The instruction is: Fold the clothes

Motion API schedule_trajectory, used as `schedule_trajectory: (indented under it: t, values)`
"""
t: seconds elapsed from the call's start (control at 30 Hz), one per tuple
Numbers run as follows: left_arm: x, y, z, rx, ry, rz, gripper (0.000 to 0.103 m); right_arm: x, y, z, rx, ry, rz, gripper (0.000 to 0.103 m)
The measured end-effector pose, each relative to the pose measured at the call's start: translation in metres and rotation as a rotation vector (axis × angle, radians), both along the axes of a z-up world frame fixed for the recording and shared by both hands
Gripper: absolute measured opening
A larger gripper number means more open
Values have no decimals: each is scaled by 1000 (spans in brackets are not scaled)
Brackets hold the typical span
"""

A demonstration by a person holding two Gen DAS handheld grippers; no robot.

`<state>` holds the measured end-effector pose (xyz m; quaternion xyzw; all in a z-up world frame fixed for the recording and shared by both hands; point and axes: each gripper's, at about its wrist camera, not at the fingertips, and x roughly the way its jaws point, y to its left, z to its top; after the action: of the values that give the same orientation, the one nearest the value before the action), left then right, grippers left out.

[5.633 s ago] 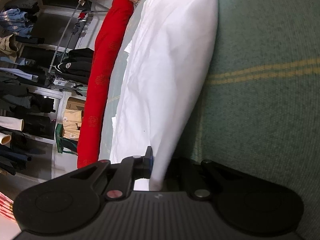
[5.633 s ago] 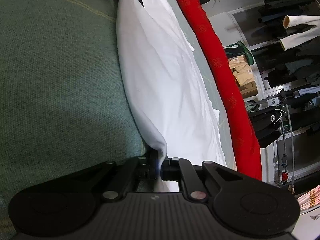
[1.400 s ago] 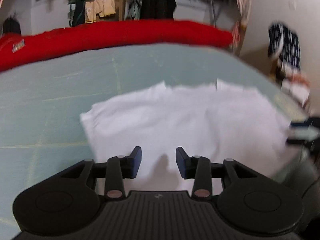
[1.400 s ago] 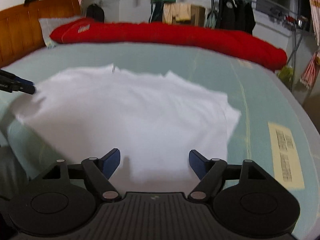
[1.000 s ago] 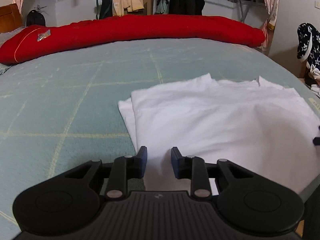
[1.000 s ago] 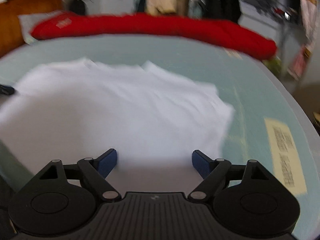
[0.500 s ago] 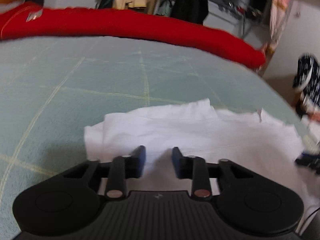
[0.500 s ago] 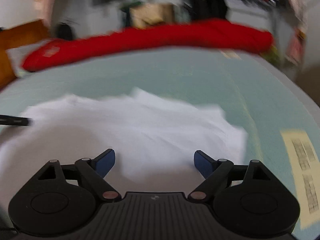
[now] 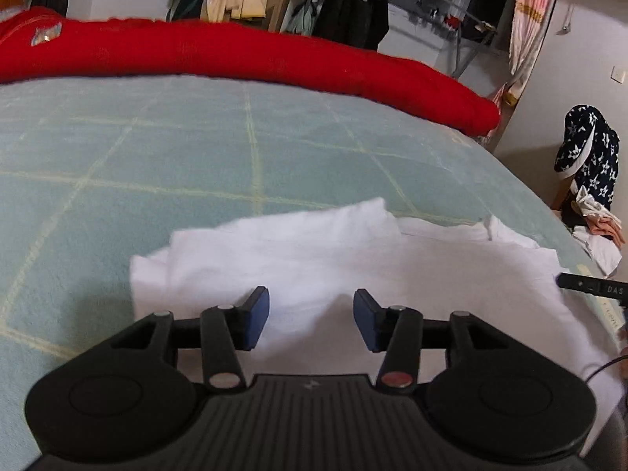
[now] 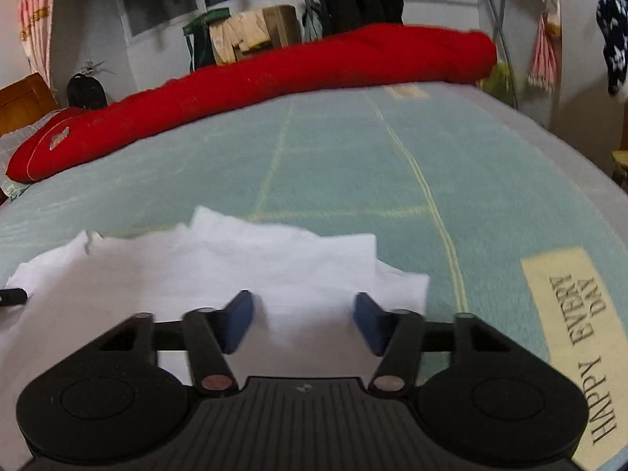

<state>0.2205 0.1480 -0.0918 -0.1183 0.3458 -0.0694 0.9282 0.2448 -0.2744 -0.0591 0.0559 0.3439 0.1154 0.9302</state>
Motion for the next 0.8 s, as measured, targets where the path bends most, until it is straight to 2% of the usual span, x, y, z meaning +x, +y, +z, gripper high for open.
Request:
schedule_trajectory:
  t: [0.07, 0.13, 0.27, 0.4, 0.53, 0.63, 0.73, 0.8]
  values:
    - [3, 8, 3, -52, 19, 20, 46, 1, -10, -2, -21, 2, -39, 45]
    - [-1, 6, 10, -56, 27, 9, 45, 0, -21, 1, -7, 19, -70, 45]
    - [-20, -7, 29, -24, 33, -47, 50, -24, -25, 20, 23, -15, -21, 50]
    - [-56, -19, 34, -29, 65, -82, 52, -54, -15, 31, 82, -3, 93, 51]
    - [-94, -9, 23, -49, 132, -18, 53, -85, -8, 23, 86, 45, 129, 52]
    - [-117, 1, 19, -65, 153, 25, 55, -107, -14, 13, 96, 94, 122, 53]
    - [-132, 3, 25, -33, 148, 56, 55, -131, -23, 14, 63, 96, 90, 55]
    - [-139, -1, 33, -6, 122, 58, 56, -143, -35, 22, 91, 73, 48, 65]
